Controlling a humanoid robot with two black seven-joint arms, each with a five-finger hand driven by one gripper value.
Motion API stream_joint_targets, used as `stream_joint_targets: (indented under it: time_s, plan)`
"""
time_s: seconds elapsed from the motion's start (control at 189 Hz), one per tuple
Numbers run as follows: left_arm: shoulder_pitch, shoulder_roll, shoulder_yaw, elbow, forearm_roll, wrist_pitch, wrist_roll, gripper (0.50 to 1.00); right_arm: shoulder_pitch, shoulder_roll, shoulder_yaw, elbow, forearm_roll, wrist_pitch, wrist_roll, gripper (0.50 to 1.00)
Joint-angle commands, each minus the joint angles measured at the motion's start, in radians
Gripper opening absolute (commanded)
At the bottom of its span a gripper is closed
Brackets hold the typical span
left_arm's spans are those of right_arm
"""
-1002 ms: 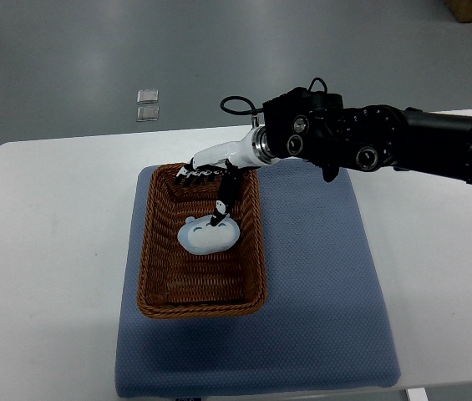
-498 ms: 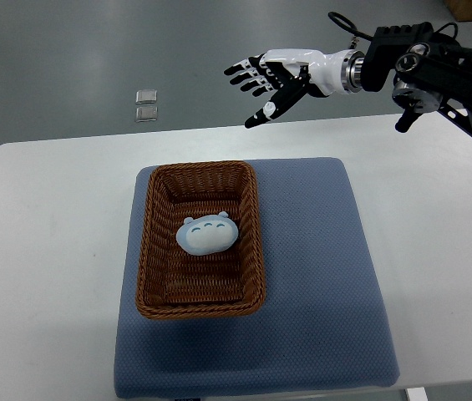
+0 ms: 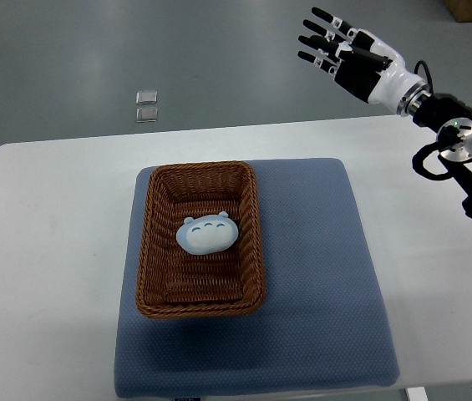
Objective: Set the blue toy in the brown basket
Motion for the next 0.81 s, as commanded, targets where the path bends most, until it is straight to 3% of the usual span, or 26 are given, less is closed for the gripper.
stream_joint_targets:
  time_s: [0.0,0.191,0.302,0.8]
  plan:
    - [0.0,0.0,0.001,-0.001,0.002,0.0,0.0,1.0,-0.056,0.047,0.048,0.0,0.016,-0.003,0.0,0.911]
    - [0.0,0.0,0.0,0.001,0.0,0.0,0.0,1.0,-0.11,0.106,0.086,-0.034,0.019,-0.003,0.002,0.911]
    - [0.0,0.0,0.0,0.001,0.0,0.0,0.0,1.0,-0.134,0.13,0.09,-0.077,0.019,-0.003,0.042,0.911]
    - [0.003,0.0,0.003,-0.001,0.002,0.002,0.0,1.0,-0.168,0.142,0.094,-0.154,0.093,0.013,0.094,0.911]
